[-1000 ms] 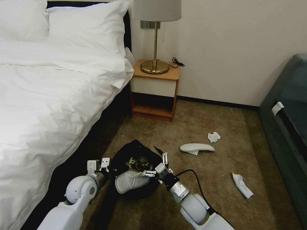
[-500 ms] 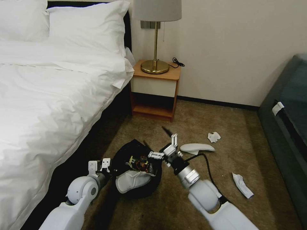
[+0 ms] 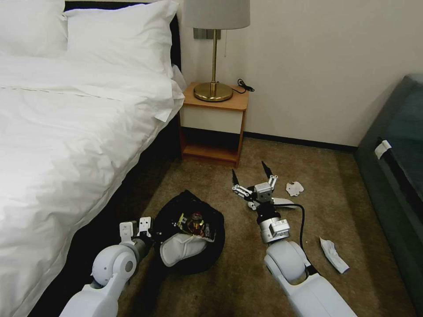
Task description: Pick up the trash bin, then pick up the garbage on the floor and place it into the trash bin.
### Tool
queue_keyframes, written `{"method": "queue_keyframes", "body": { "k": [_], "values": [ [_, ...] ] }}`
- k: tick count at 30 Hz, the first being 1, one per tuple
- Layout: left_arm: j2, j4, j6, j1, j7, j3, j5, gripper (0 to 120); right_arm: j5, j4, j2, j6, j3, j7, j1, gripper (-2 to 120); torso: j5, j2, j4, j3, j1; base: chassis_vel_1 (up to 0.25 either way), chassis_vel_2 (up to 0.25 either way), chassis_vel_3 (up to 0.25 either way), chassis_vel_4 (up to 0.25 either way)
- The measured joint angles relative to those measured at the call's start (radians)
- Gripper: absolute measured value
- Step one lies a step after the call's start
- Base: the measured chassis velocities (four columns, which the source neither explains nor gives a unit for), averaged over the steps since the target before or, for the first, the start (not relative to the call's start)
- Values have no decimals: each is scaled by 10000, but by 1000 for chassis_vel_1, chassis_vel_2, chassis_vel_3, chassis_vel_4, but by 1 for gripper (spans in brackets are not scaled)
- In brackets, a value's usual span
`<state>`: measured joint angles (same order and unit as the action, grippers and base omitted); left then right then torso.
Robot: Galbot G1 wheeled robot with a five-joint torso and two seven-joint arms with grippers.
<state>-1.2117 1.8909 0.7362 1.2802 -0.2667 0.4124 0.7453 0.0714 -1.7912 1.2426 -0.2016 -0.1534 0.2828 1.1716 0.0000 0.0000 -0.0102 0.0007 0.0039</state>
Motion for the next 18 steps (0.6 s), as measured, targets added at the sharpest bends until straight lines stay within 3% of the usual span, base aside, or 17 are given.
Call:
{"method": "queue_keyframes", "body": {
  "k": [11,18],
  "values": [
    [-189,-87,0,51,-576,-2,-27,0,610,1555,417,-430,-139,355,31,100,0,-1,1,0,0,0,0,0,0],
    [-256,-148,0,42,-607,5,-86,0,842,1751,575,-412,-115,280,148,100,0,0,2,0,0,0,0,0,0]
  ]
}}
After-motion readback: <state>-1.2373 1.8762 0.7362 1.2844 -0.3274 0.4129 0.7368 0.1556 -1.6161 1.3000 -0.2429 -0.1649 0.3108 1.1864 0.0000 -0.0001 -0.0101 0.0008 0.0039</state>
